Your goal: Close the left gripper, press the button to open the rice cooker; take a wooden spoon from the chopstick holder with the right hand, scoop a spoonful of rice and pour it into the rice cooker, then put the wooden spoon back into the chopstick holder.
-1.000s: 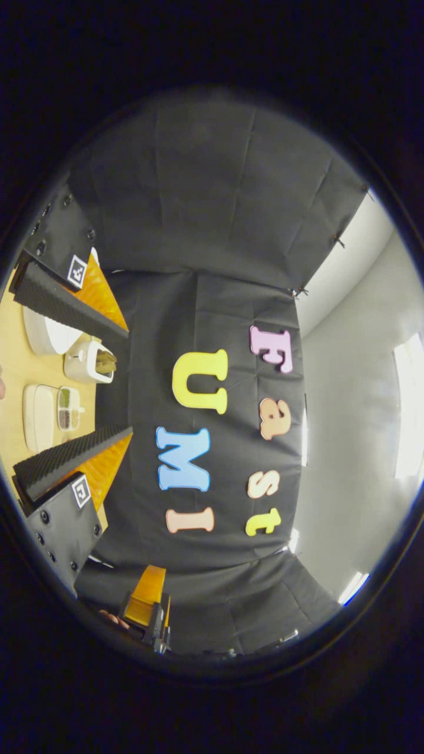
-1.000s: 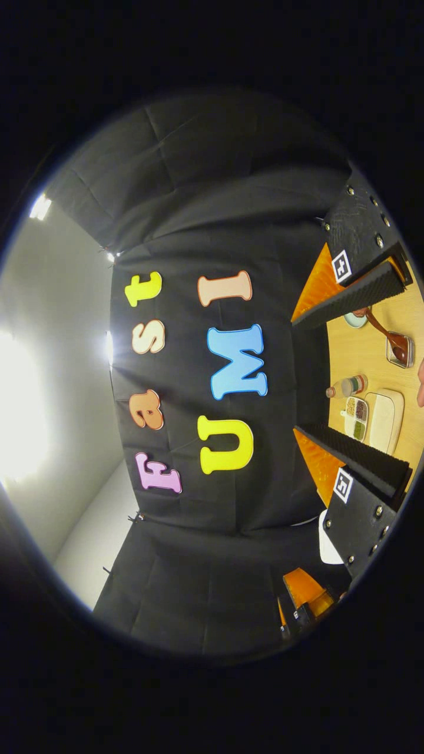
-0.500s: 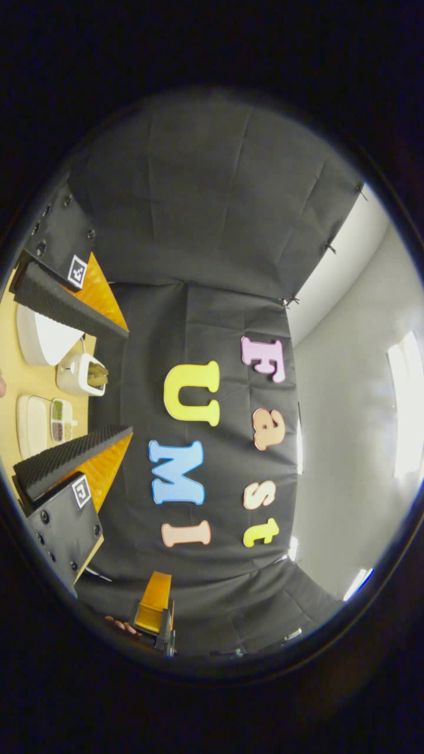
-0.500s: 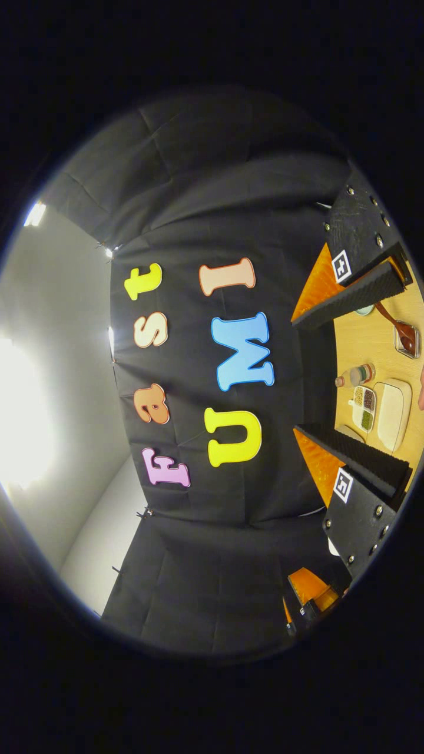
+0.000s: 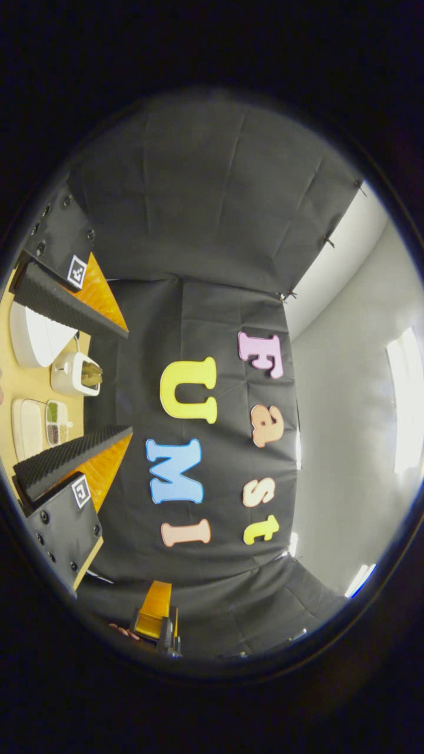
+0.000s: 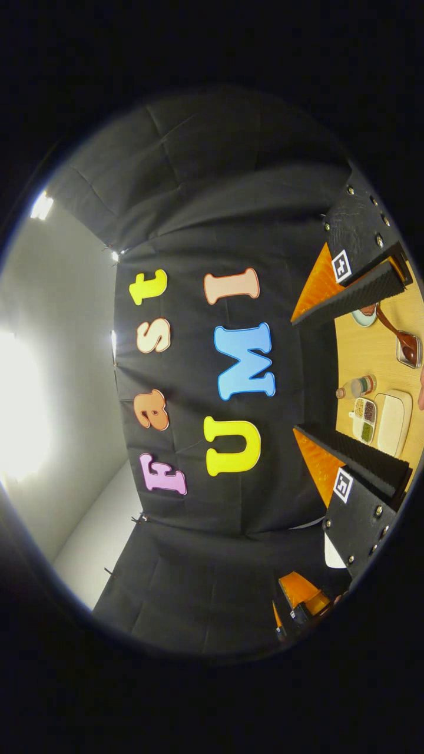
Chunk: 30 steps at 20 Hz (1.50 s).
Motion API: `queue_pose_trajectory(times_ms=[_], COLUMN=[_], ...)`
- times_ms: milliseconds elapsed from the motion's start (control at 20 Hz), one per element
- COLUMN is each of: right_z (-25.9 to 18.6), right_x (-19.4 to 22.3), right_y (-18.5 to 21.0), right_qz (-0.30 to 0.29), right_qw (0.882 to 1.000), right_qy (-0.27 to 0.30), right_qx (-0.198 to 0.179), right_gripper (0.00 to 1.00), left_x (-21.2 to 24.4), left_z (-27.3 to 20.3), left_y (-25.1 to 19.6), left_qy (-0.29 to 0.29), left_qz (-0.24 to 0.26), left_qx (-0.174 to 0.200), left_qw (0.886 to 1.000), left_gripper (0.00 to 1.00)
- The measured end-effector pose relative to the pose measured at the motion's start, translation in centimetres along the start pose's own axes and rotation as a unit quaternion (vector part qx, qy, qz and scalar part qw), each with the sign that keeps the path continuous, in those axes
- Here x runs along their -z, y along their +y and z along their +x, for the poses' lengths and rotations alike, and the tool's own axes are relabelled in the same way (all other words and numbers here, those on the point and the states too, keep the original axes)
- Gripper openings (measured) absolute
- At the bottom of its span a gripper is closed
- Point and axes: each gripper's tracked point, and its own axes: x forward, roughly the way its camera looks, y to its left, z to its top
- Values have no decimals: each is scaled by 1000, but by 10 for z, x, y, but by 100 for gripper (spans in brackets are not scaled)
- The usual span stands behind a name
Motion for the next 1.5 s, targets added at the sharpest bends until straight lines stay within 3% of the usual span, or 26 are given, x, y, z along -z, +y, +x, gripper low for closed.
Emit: queue_pose_trajectory(times_ms=[100, 200, 250, 300, 450, 500, 550, 650, 700, 750, 800, 950, 1000, 1150, 1250, 1450, 1500], right_z=[-1, -3, -3, -4, -3, -3, -2, 0, 0, 1, 1, 3, 4, 9, 12, 17, 17], right_x=[4, 10, 12, 14, 15, 15, 17, 20, 21, 23, 27, 27, 28, 37, 42, 57, 61], right_y=[-2, -2, 0, 0, 6, 7, 9, 14, 14, 15, 17, 15, 13, 13, 15, 18, 19], right_qz=[-1, -2, -1, -1, 2, -1, -5, -11, -14, -15, -15, -17, -20, -21, -22, -34, -36], right_qw=[1000, 1000, 1000, 1000, 1000, 1000, 1000, 1000, 1000, 1000, 999, 999, 999, 999, 999, 998, 997], right_qy=[4, 11, 14, 15, 15, 14, 14, 18, 17, 20, 25, 27, 28, 37, 43, 60, 65], right_qx=[4, 4, 3, 3, -1, -1, -2, -9, -9, -10, -12, -11, -10, -9, -11, -15, -16], right_gripper=[98, 98, 98, 98, 98, 98, 98, 98, 98, 98, 98, 98, 98, 98, 98, 98, 98], left_x=[1, 5, 6, 4, 9, 7, 9, 15, 15, 16, 21, 37, 39, 55, 66, 108, 121], left_z=[3, 4, 4, 5, 8, 9, 10, 9, 8, 10, 13, 19, 20, 25, 31, 51, 53], left_y=[2, 4, 5, 8, 12, 14, 15, 19, 23, 30, 33, 44, 48, 57, 65, 85, 95], left_qy=[-1, 1, 0, -4, -5, -6, -7, 0, -2, -3, 4, 19, 20, 37, 49, 101, 122], left_qz=[-3, -6, -4, -1, 6, 6, 3, -14, -19, -20, -20, -14, -13, -12, -16, -32, -33], left_qx=[0, 0, -2, -4, -5, -5, -6, -8, -13, -20, -21, -29, -34, -39, -46, -50, -58], left_qw=[1000, 1000, 1000, 1000, 1000, 1000, 1000, 1000, 1000, 1000, 1000, 999, 999, 998, 998, 993, 990], left_gripper=[100, 93, 99, 94, 94, 99, 94, 94, 99, 94, 99, 99, 94, 91, 82, 10, 14])
